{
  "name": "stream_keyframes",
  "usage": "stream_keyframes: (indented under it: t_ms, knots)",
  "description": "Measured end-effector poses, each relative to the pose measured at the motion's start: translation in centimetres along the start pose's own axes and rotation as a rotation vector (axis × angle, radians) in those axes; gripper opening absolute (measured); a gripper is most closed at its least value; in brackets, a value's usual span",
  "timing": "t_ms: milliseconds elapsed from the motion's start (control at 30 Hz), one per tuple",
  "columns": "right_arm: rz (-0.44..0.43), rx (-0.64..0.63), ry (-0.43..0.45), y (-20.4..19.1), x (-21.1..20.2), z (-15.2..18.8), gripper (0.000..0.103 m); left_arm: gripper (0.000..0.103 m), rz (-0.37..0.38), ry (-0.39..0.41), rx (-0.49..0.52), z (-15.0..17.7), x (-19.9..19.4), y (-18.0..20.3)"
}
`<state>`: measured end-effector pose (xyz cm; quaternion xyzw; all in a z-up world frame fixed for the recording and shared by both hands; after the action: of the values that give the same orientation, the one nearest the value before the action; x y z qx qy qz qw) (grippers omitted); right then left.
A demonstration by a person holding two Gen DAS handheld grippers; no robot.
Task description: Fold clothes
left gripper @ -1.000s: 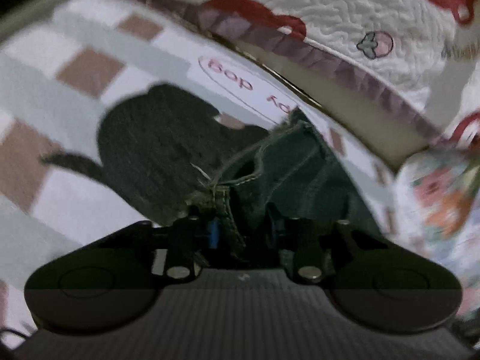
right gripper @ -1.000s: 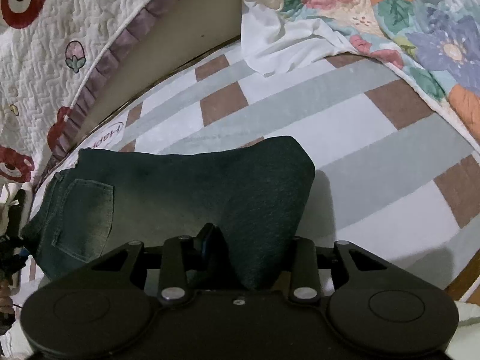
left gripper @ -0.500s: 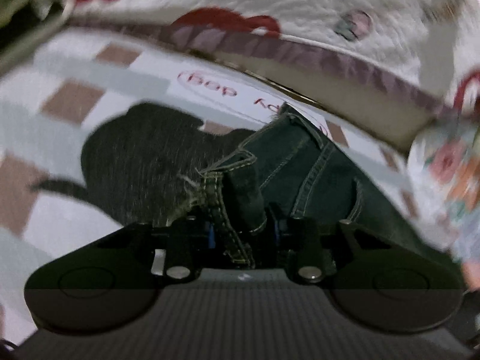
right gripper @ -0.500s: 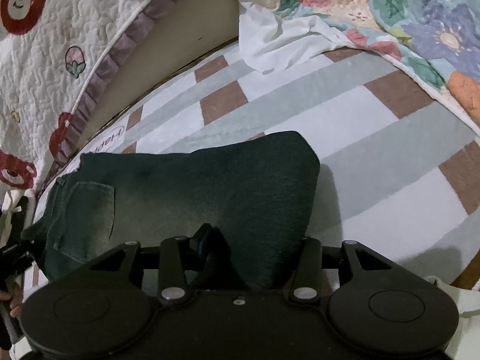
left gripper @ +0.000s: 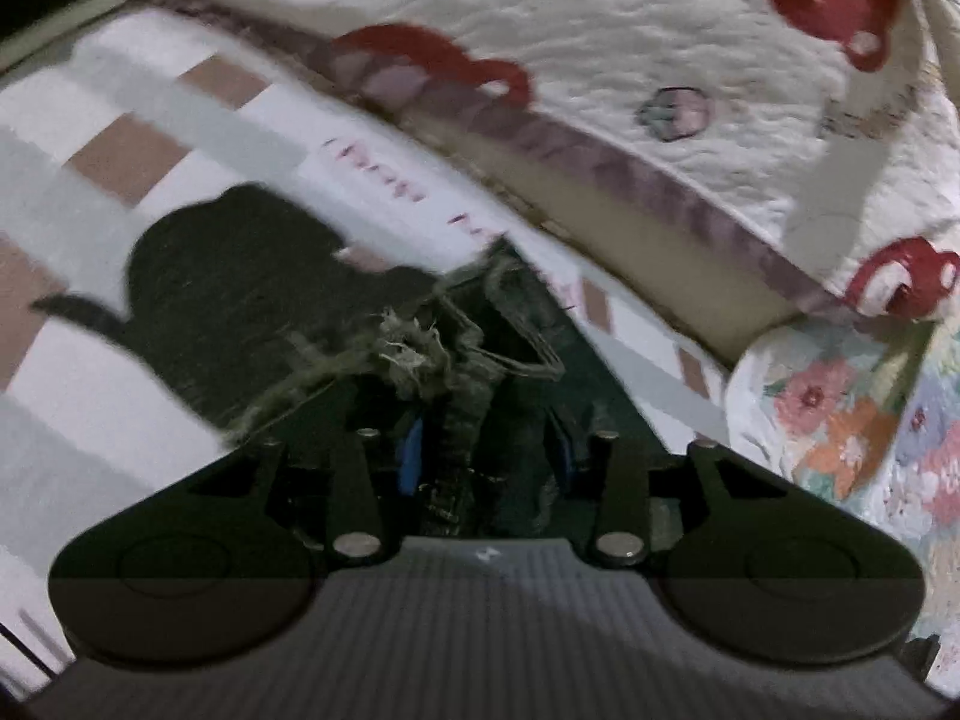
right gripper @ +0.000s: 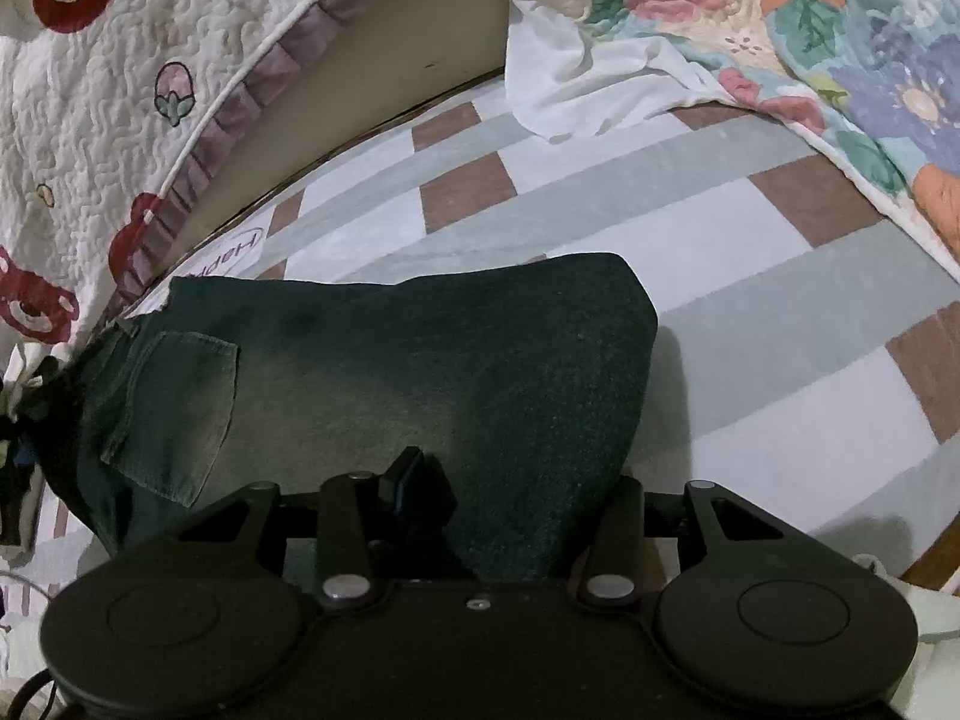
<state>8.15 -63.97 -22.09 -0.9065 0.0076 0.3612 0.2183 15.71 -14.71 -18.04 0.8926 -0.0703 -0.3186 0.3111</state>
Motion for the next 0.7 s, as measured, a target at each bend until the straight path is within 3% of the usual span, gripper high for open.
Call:
stream_keyframes:
  t_ms: [100,200,267,467,700]
  knots:
    - [0.003,0.010,0.003,0.1,0.1,0.1,0.050,0.048,-0.071,-0.054,-0.018,1.1,0.2,-1.5]
    - [0.005,0.021,0.007,0.2,0.1,0.1,0.050,0.055,-0.058,-0.108,-0.090,2.5,0.7,-2.1]
    - [0.003,0.026,0.011,0.2,0.1,0.2,0.050,0.060,-0.040,-0.044,-0.090,3.0,0.9,-1.9]
    - [0.000,0.043,0.023,0.4,0.2,0.3,0.050,0.060,-0.009,0.101,0.016,3.6,2.2,-1.9]
    - [-0.006,0.062,0.038,0.6,0.2,0.5,0.050,0.059,-0.011,0.115,0.109,3.1,3.6,-0.3]
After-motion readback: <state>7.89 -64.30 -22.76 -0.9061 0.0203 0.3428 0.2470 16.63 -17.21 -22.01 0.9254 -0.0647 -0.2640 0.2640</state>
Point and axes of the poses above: each gripper's, at about its wrist camera, not at the fingertips, and x roughly the way its jaws point, y to its right, z to its underside, the point moved 4 cm from there along x, roughly the way its jaws point, and after that the axes turned 11 degrees about y, right-handed, at the moved point
